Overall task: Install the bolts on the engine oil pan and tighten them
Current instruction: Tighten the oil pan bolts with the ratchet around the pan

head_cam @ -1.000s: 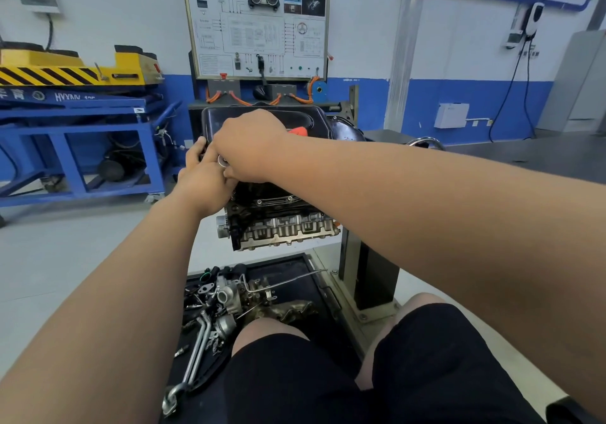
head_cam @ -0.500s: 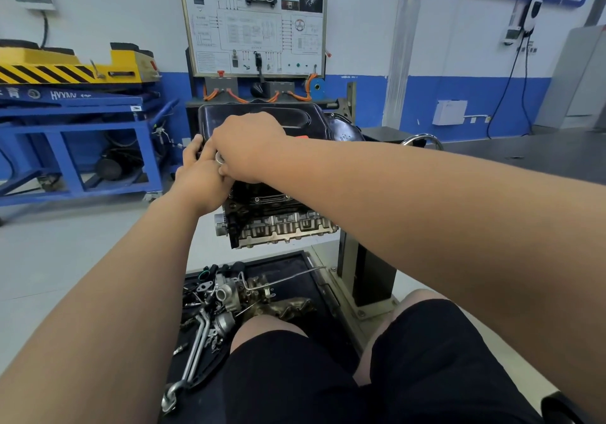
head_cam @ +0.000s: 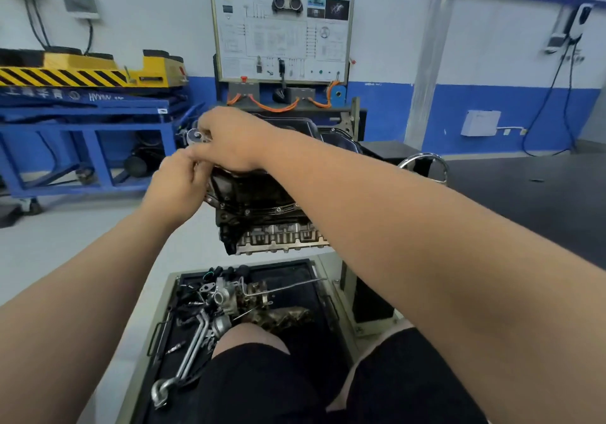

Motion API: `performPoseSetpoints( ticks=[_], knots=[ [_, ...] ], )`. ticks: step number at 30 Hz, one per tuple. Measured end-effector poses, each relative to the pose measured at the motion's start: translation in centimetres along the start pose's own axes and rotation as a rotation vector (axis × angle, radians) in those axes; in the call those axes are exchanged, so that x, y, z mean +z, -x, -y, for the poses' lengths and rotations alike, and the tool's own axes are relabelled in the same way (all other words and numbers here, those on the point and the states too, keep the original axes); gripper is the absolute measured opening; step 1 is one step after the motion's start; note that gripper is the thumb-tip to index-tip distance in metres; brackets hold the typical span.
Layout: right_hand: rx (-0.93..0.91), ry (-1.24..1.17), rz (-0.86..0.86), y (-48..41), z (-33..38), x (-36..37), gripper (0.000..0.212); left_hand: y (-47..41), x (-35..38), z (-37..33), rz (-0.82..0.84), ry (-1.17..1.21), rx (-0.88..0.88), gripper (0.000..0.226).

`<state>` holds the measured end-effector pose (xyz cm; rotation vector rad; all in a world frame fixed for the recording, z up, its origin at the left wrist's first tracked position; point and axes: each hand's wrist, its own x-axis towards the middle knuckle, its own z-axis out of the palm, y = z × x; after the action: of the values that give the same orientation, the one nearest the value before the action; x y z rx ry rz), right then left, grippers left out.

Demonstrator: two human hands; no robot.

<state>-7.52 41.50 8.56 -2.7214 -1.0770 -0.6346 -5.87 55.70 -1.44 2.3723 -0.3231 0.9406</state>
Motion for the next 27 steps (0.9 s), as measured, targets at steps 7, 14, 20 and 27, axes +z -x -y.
performPoseSetpoints(
  ticks=[7, 14, 20, 27],
  knots=[
    [0.464, -1.061, -0.031, 8.2, -7.3, -6.1, 0.024, 2.0, 2.0, -7.2, 0.105, 0.011, 0.000, 0.037],
    [0.524, -1.561, -0.135, 21.9, -17.4, -7.1, 0.020, 2.8, 6.6, -17.7, 0.193, -0.042, 0.362, 0.027],
    [0.799, -1.497, -0.752, 33.0, -24.0, -9.1, 0.022, 2.0, 12.7, -22.1, 0.187, -0.036, 0.203, 0.032],
    [1.298, -0.994, -0.785, 43.4, -30.4, -11.7, 0.010, 6.5, 27.3, -44.8, 0.611, 0.405, 0.058, 0.022]
  ],
)
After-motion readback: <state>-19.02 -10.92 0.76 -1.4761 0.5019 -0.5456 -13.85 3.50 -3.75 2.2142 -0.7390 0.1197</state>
